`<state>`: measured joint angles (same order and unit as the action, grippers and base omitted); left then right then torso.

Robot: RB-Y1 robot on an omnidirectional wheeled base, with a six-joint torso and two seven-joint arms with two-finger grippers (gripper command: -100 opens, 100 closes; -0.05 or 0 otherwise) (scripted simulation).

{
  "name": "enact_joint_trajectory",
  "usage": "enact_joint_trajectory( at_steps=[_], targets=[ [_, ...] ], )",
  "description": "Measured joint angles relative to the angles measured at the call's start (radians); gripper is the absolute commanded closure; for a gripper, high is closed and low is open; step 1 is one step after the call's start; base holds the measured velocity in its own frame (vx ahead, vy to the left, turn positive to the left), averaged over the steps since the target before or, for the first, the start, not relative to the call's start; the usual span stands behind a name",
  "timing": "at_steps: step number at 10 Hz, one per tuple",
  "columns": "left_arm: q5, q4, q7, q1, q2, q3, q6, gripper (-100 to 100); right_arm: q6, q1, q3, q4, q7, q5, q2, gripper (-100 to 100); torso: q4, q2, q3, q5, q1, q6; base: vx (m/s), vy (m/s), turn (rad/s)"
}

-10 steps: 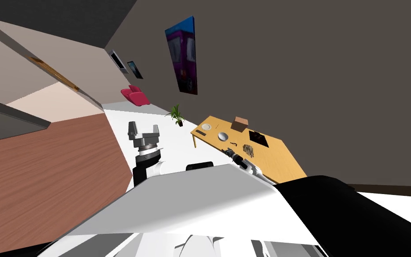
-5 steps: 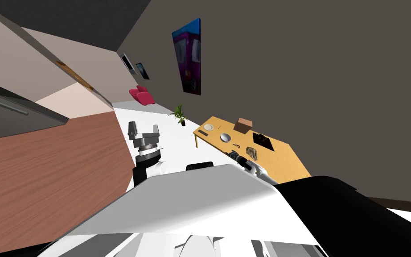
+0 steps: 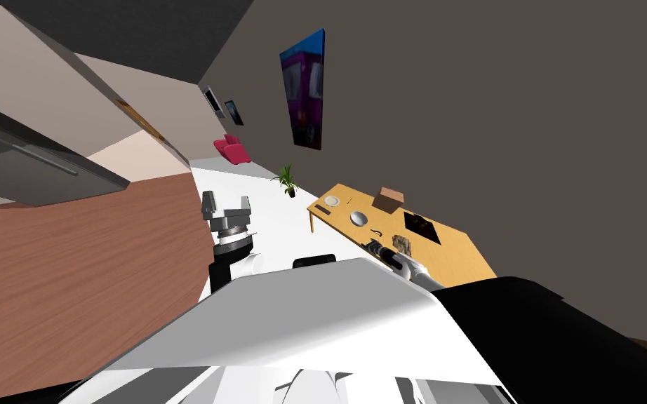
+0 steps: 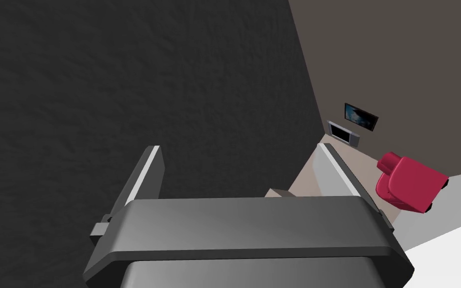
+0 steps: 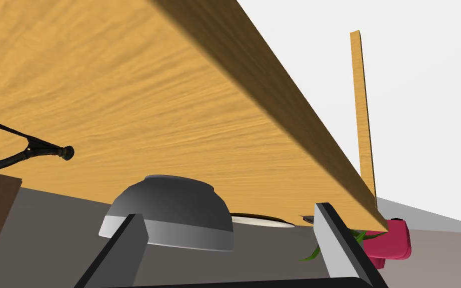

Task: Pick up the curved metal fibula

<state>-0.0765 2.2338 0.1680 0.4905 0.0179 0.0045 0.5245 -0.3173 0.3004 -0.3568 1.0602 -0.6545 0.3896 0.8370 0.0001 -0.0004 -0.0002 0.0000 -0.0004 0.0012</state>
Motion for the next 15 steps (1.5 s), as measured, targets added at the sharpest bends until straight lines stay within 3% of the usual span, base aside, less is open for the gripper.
enact_joint_trajectory(
  at_steps=[1, 3, 6, 8, 9, 10, 12, 13, 15],
  targets=[
    [0.0, 0.0, 0.0, 0.0, 0.0, 0.0, 0.0, 0, -0.007, -0.005, -0.002, -0.041, -0.015, 0.022, 0.002, -100, 0.0, -0.001, 0.0, 0.0, 0.0, -0.001, 0.05, 0.016, 0.287],
    [0.0, 0.0, 0.0, 0.0, 0.0, 0.0, 0.0, 0, 0.009, -0.007, -0.024, -0.071, -0.015, 0.065, 0.051, -100, 0.0, -0.002, -0.001, 0.0, 0.0, 0.0, 0.029, -0.002, 0.025],
    [0.0, 0.0, 0.0, 0.0, 0.0, 0.0, 0.0, 0, 0.001, -0.018, -0.036, -0.14, -0.02, 0.102, 0.075, -100, 0.0, -0.001, -0.001, 0.0, -0.001, 0.0, 0.031, -0.002, 0.124],
    [0.0, 0.0, 0.0, 0.0, 0.0, 0.0, 0.0, 0, -0.026, -0.047, -0.05, -0.251, -0.038, 0.158, 0.091, -100, 0.0, -0.003, -0.002, 0.0, -0.001, -0.001, 0.066, -0.014, 0.221],
    [0.0, 0.0, 0.0, 0.0, 0.0, 0.0, 0.0, 0, 0.004, -0.008, -0.063, -0.214, -0.024, 0.185, 0.129, -100, -0.001, -0.004, -0.002, 0.0, -0.001, -0.001, 0.06, -0.021, 0.062],
    [0.0, 0.0, 0.0, 0.0, 0.0, 0.0, 0.0, 0, 0.015, -0.009, -0.068, -0.222, -0.021, 0.201, 0.135, -100, -0.001, -0.003, -0.002, 0.0, -0.001, 0.0, 0.029, -0.009, -0.023],
    [0.0, 0.0, 0.0, 0.0, 0.0, 0.0, 0.0, 0, -0.003, -0.031, -0.077, -0.285, -0.026, 0.228, 0.137, -100, 0.0, -0.002, -0.001, 0.0, 0.0, -0.001, 0.048, -0.019, 0.163],
    [0.0, 0.0, 0.0, 0.0, 0.0, 0.0, 0.0, 0, 0.007, -0.019, -0.09, -0.286, -0.016, 0.254, 0.156, -100, 0.0, -0.003, -0.002, 0.0, -0.002, -0.001, 0.047, -0.033, 0.06],
    [0.0, 0.0, 0.0, 0.0, 0.0, 0.0, 0.0, 0, -0.018, -0.048, -0.091, -0.374, -0.032, 0.289, 0.145, -100, 0.0, -0.002, -0.001, 0.0, -0.001, 0.0, 0.059, -0.027, 0.121]
  ],
)
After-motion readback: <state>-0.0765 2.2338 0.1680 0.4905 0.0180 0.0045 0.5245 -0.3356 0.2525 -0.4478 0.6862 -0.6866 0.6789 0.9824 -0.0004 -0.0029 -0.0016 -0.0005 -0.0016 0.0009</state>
